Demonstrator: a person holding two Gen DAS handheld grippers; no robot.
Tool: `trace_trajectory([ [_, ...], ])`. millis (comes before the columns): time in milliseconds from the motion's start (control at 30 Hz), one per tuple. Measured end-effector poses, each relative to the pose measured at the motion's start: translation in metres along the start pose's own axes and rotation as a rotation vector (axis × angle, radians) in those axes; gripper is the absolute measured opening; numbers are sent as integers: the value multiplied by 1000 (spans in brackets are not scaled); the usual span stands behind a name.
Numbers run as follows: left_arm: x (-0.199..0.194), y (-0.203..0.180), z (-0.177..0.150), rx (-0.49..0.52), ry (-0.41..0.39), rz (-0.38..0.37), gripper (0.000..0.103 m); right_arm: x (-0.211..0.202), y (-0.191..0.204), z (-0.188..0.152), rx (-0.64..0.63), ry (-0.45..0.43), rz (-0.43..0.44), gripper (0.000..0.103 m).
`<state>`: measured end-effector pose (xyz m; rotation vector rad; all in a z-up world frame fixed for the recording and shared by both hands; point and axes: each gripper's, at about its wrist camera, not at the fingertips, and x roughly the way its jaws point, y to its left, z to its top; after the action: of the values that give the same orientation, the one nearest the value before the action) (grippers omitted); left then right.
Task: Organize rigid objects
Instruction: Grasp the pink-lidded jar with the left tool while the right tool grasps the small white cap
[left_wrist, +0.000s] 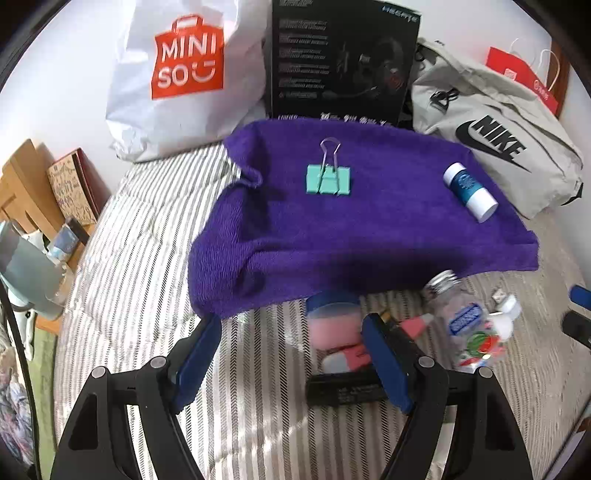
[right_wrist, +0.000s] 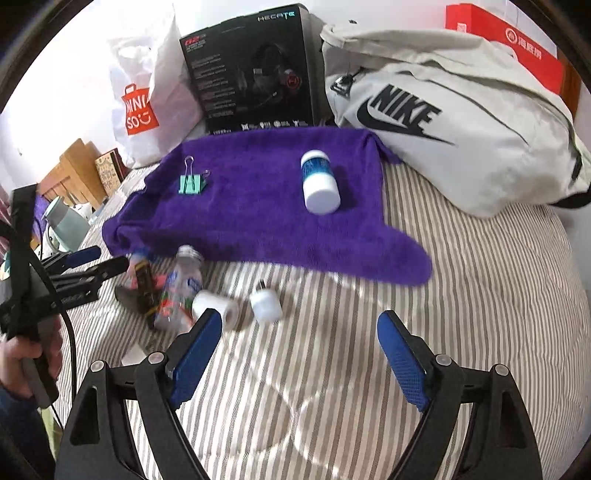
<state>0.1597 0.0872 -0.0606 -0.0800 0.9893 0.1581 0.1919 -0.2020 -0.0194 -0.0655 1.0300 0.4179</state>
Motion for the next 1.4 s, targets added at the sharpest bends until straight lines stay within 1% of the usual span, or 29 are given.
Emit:
trace_trajectory([
  [67,7,2,-1,-8,10,0,78,-2,-1,-5,-3,5,-4,86],
  [100,9,3,-1,-18,11,-24,77,-3,-2,-7,-4,5,-7,86],
  [167,13,0,0,-27,22,-38,77,-4,-4,-9,-3,9,-14,86],
  [267,17,-11,0,5,28,-29,77,-3,-8,-12,9,14,-16,86],
  [300,17,-14,-1,12,31,-25,76,-3,-10,-12,15,11,-12,86],
  [367,19,-18,0,13,26,-16,76,-1,-11,-12,20,17,-7,86],
  [400,20,-17,1,11,28,-17,73,1,-11,-12,20,22,-9,86],
  [433,22,-17,2,5,36,-31,68,2,-11,-12,17,23,-9,86],
  [467,23,-15,2,-2,42,-40,55,3,-11,-12,13,24,-9,86],
  [500,25,-14,2,-10,46,-44,49,4,-10,-12,12,26,-10,86],
  [567,25,-16,2,8,42,-30,49,7,-9,-11,7,20,-9,86],
  [700,25,-17,2,24,36,-23,36,18,-4,-7,-15,19,1,86],
  [800,23,-16,2,27,34,-22,36,29,1,-3,-40,24,-8,85],
  [933,20,-15,1,33,35,-22,36,43,9,-1,-84,35,-8,81],
  [967,19,-14,1,30,36,-22,36,46,11,-1,-98,35,-13,80],
  [1000,19,-13,2,27,37,-24,36,48,14,-1,-119,34,-17,71],
  [1033,19,-13,2,24,38,-25,36,50,15,-1,-133,34,-19,66],
  [1100,19,-13,3,23,39,-27,36,56,17,-1,-146,43,-24,65],
  [1167,19,-14,2,24,37,-22,36,62,17,-3,-153,58,-22,61],
  [1200,19,-14,2,27,35,-19,36,65,17,-3,-154,63,-20,61],
  [1300,19,-14,2,27,35,-20,36,66,19,-2,-156,42,-30,59],
  [1333,20,-14,2,27,36,-22,36,66,19,-1,-156,38,-31,55],
  [1400,19,-14,2,27,36,-24,36,65,20,-1,-166,34,-37,50],
])
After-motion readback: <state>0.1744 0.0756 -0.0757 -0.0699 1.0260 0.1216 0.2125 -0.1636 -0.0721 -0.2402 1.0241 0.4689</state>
